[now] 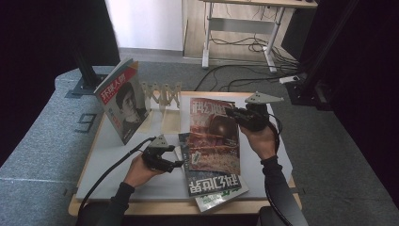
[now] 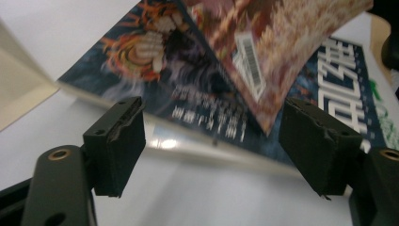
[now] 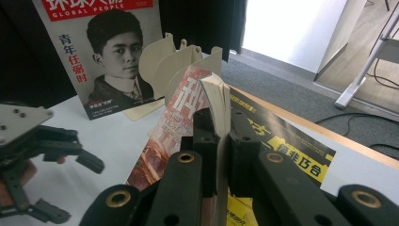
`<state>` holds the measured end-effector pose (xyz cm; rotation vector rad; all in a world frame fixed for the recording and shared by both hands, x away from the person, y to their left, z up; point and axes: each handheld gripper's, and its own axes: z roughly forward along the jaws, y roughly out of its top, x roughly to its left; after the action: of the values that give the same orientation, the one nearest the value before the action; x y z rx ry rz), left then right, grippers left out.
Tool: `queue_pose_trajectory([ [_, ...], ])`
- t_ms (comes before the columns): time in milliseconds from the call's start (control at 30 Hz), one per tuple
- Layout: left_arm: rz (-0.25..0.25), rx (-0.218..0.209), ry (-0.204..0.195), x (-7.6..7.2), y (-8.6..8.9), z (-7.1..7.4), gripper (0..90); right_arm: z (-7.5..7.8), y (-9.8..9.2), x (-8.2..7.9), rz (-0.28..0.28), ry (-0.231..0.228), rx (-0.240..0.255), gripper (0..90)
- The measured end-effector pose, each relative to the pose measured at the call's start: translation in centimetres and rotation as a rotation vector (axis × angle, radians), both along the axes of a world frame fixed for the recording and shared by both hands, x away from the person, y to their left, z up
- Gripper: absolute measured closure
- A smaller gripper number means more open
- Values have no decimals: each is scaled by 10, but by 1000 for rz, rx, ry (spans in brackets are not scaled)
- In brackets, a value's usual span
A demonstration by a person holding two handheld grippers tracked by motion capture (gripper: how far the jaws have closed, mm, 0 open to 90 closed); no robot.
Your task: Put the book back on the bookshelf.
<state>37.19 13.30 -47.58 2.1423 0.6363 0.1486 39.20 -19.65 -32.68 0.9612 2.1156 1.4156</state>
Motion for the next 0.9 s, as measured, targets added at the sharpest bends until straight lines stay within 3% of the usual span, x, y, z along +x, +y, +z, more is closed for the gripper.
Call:
queue_pose_trajectory([
  [267,-34,-21,25,16,-21,-2,251,-1,0,0,2,-1,5,829],
  [567,-63,-18,50,21,-38,-12,288,-1,0,0,7,0,6,829],
  [600,-70,-2,47,22,-39,-13,296,-1,0,0,8,0,6,829],
  [733,-101,31,50,22,-45,-17,359,-1,1,0,10,-1,5,829],
  [833,-141,36,60,20,-49,-17,459,-1,1,-1,11,1,7,829],
  [900,-136,35,69,20,-50,-17,486,-1,1,-1,13,1,6,829],
])
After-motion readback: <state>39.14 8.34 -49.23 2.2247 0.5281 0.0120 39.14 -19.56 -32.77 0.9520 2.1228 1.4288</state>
